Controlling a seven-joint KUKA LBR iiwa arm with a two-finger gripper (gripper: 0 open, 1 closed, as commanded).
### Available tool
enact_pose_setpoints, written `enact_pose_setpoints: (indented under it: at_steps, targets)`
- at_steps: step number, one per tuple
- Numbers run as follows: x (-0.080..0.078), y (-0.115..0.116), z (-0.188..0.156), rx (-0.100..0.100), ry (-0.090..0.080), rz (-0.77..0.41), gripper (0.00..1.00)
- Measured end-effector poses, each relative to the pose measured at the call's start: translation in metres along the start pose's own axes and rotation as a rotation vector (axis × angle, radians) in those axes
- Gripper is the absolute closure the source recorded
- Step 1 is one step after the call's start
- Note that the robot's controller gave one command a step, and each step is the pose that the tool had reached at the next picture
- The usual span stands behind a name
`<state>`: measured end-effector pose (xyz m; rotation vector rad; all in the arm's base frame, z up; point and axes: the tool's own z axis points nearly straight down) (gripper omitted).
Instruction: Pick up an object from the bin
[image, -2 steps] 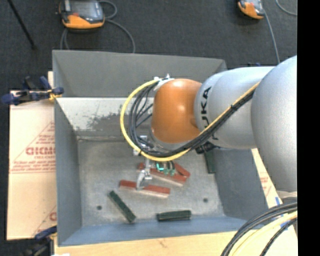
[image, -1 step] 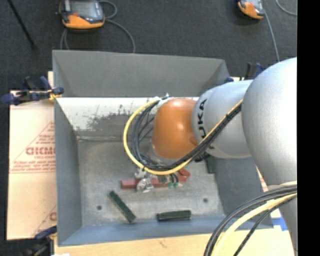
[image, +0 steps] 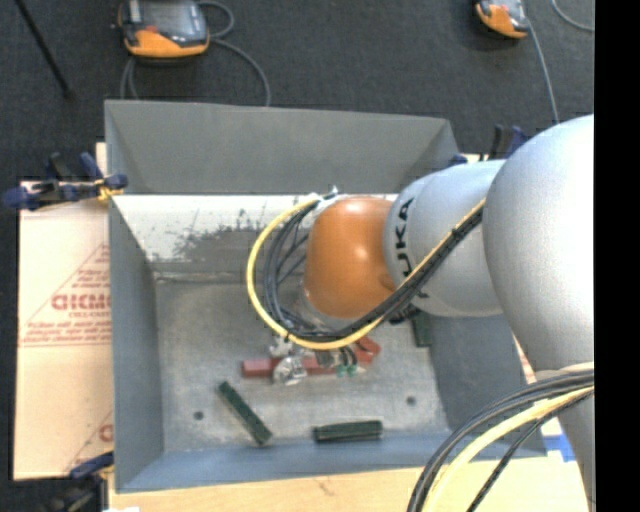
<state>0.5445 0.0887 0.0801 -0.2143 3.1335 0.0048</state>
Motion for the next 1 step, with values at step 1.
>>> enact_pose_setpoints:
  at_steps: [1]
  targets:
    - [-0.0131,0.0037,-0.153,0.003,-0.005,-0.094,1.0]
